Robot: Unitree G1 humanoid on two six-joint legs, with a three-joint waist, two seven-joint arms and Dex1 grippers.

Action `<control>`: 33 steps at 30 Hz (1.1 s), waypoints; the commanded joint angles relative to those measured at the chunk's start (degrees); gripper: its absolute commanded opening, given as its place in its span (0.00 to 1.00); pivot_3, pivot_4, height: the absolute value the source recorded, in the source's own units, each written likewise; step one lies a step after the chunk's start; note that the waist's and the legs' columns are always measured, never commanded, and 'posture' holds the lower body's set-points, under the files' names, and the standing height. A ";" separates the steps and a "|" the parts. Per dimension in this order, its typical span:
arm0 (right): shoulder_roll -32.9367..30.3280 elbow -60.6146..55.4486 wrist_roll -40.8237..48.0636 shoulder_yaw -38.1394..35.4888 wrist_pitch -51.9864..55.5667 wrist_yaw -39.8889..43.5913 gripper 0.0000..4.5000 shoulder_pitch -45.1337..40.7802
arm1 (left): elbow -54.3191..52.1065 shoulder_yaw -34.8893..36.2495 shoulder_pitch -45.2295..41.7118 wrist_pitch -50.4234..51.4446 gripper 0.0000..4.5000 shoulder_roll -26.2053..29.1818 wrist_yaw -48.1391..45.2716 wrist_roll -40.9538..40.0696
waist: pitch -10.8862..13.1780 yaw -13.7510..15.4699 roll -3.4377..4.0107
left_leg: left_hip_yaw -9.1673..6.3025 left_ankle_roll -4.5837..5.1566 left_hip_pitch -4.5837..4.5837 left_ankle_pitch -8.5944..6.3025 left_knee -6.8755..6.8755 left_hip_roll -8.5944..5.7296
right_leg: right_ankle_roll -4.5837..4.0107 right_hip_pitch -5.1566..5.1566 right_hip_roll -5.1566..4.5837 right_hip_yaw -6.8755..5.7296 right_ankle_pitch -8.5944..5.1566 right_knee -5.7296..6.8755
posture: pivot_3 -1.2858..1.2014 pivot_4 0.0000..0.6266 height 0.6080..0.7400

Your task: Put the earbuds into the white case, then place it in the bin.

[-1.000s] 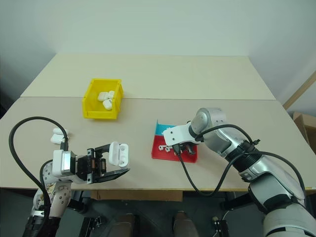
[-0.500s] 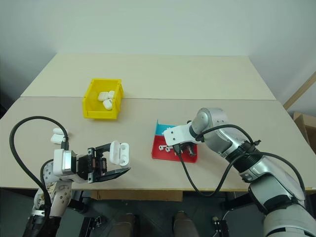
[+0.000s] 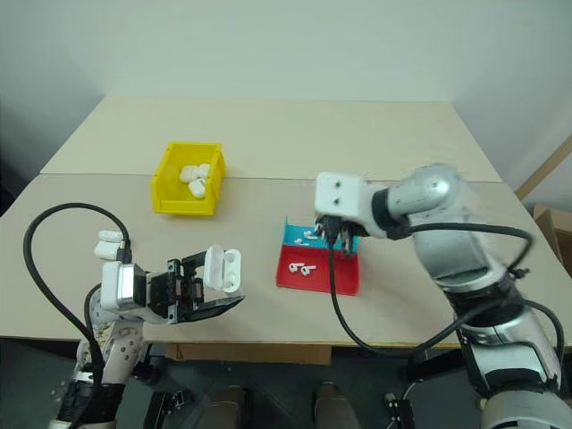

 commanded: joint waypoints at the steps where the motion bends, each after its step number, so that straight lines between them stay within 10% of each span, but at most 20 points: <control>1: 3.87 -6.09 8.56 -13.02 2.55 -5.93 0.18 0.97 | -1.79 -0.55 -1.94 1.11 0.60 -0.48 -0.07 -2.26 | 0.00 0.01 0.00 | 0.00 0.00 -0.01 0.00 -0.01 0.00 | 0.00 -0.01 0.00 0.00 0.00 -0.01 | 0.52 0.24 1.00; 11: 18.40 -16.25 32.13 -25.59 -12.61 -15.07 0.18 13.36 | -2.11 -2.36 -4.50 3.02 0.60 -0.31 -0.57 -1.98 | 0.00 -0.31 0.00 | 0.00 0.01 0.06 0.00 -0.02 0.00 | 0.02 0.06 0.01 0.03 0.01 0.03 | 0.52 0.24 1.00; 33: 24.64 -5.19 38.37 -8.73 -42.32 -8.81 0.18 19.56 | -8.37 -2.11 -5.33 10.96 0.60 3.76 4.61 -2.39 | -0.01 -0.33 0.02 | -0.01 0.01 0.10 0.00 -0.06 0.07 | 0.02 0.07 0.09 0.02 0.00 -0.01 | 0.52 0.24 1.00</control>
